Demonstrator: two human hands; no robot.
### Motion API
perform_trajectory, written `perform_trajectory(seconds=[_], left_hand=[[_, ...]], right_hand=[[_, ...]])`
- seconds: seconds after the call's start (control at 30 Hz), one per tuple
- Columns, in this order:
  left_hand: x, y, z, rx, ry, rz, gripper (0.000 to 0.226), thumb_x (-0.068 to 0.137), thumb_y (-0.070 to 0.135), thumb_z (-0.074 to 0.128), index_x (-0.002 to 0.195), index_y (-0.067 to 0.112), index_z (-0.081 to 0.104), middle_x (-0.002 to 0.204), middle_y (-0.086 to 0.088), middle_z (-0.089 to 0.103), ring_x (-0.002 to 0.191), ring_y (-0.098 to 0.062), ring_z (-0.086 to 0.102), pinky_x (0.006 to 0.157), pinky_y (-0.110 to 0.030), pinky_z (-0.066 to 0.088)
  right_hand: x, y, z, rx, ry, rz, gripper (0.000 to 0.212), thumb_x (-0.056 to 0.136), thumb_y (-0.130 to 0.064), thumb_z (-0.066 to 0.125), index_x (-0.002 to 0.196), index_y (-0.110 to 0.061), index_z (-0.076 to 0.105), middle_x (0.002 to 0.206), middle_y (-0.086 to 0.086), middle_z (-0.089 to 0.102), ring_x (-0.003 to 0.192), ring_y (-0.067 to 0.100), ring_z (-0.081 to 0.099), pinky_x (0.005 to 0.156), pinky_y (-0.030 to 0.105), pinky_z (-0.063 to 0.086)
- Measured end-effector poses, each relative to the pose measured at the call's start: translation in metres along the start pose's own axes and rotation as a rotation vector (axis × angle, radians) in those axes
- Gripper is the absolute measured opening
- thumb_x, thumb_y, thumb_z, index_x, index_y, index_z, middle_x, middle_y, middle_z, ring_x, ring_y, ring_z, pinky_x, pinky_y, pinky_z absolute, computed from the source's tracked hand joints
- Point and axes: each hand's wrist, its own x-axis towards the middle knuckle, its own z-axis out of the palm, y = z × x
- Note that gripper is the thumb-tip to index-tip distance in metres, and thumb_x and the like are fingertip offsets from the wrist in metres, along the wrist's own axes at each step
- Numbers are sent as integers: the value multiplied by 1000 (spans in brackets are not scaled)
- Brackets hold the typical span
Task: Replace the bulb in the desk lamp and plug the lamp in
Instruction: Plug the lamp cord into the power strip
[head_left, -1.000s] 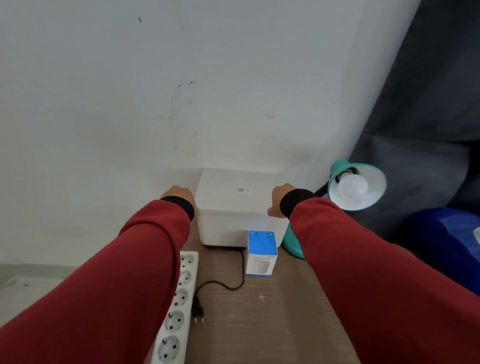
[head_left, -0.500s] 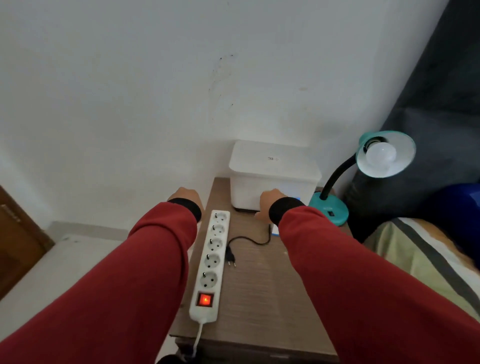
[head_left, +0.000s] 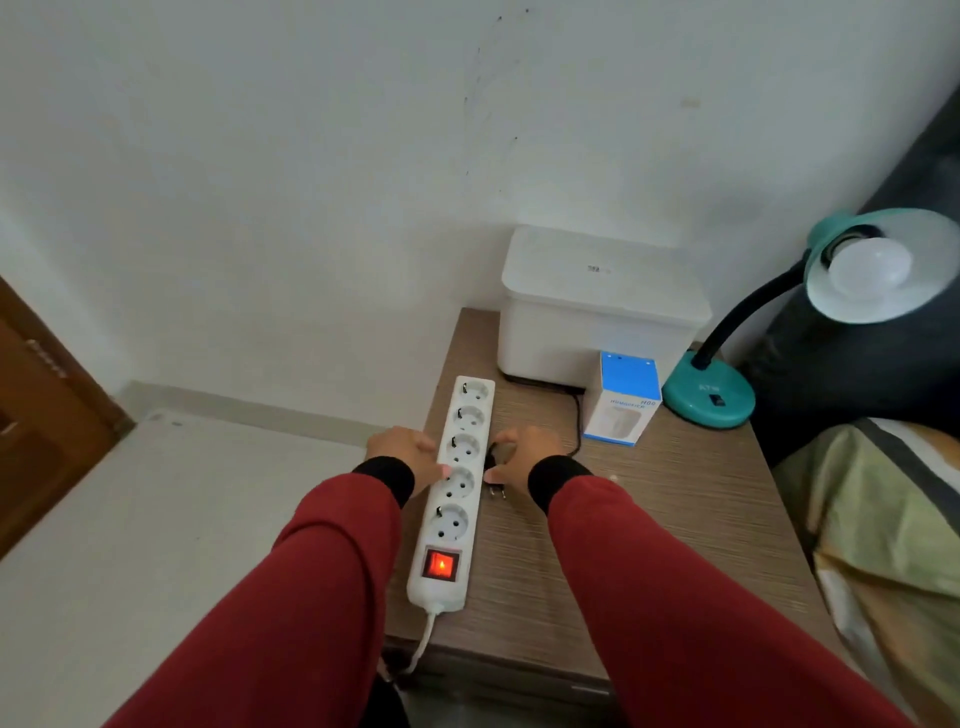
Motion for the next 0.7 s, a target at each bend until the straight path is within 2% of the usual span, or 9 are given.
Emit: perform_trajectory(seconds=[0.1,0.23,0.37,0.47,0.57,0.63,0.7], left_hand=[[1,-8,6,-138,-30,-30,39,79,24,75,116,15,67,118,-2,69,113,-15,62,101,-23,43],[3,-13,8,-254,-41,-82,39,77,20,78,113,14,68,112,-3,72,109,-15,64,101,-25,45],[3,-12,8,-288,-46,-88,37,78,19,77,113,14,67,113,-4,71,110,-17,64,102,-27,45],[0,-13,10,-300,-39,-75,37,79,18,76,115,15,67,113,-5,71,109,-19,64,103,-29,46],[-4,-13,13,-321,-22,-54,39,82,16,73,120,15,65,115,-5,70,110,-20,64,104,-32,46],[-7,-12,14,-325,-4,-37,39,84,15,71,122,16,63,118,-6,68,112,-20,63,105,-31,45],[-11,-11,14,-318,10,-25,39,85,15,69,124,17,62,121,-6,67,114,-19,62,105,-29,44]], right_hand=[[8,2,5,45,26,4,51,81,-25,71,129,-19,55,133,5,57,124,23,51,101,32,43],[16,5,11,98,23,-13,60,78,-21,73,134,-21,50,132,6,57,123,23,52,100,29,43],[17,9,14,132,59,-40,60,82,-16,67,137,-25,46,135,6,55,125,24,50,99,28,42],[18,16,14,174,68,-5,70,83,-5,60,142,-35,37,143,6,45,128,25,47,101,30,43],[14,21,10,250,118,-6,75,82,-1,56,143,-38,33,142,7,47,123,24,51,102,28,43],[10,22,5,347,179,-37,76,82,0,57,145,-36,32,121,8,58,102,18,55,97,28,45],[7,21,2,459,250,-80,78,79,0,59,144,-35,34,91,1,54,85,14,52,88,26,47]])
